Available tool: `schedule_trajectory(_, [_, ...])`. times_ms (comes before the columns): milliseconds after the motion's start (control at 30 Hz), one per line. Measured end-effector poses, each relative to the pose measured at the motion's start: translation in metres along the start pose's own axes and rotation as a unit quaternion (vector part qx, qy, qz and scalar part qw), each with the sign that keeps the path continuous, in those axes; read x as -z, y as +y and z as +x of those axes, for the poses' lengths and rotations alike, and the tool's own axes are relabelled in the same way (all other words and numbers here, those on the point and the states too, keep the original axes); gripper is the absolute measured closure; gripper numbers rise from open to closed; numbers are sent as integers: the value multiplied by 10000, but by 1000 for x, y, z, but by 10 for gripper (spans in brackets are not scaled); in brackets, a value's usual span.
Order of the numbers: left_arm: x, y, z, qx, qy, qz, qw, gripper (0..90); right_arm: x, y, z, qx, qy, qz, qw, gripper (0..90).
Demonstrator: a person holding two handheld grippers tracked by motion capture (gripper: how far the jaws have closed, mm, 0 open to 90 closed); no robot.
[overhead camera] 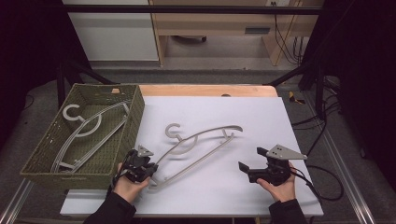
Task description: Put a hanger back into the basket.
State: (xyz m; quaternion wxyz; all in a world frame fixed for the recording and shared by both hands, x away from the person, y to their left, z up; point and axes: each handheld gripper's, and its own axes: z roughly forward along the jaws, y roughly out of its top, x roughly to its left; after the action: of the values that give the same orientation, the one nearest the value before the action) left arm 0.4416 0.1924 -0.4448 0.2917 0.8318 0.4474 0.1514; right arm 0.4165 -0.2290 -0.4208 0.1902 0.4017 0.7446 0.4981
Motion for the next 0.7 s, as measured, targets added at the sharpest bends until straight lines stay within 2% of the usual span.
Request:
schedule_trajectory(67, [4, 1, -1, 41, -5, -128, 9999, 827, 1, 0, -1, 15, 2, -18, 10000, 80])
schedule_trajectory(333, [24, 8, -3, -60, 82, -373, 9993, 827, 5, 2, -3, 26, -35, -65, 10000, 71])
schedule_trajectory(533, [43, 15, -4, -117, 135, -611, 9980, 827, 8, 2, -4, 26, -82, -80, 9999, 61])
schedule_trajectory(700, [60, 20, -1, -88, 166, -817, 9965, 827, 9, 3, -5, 3, -113, -110, 9999, 53])
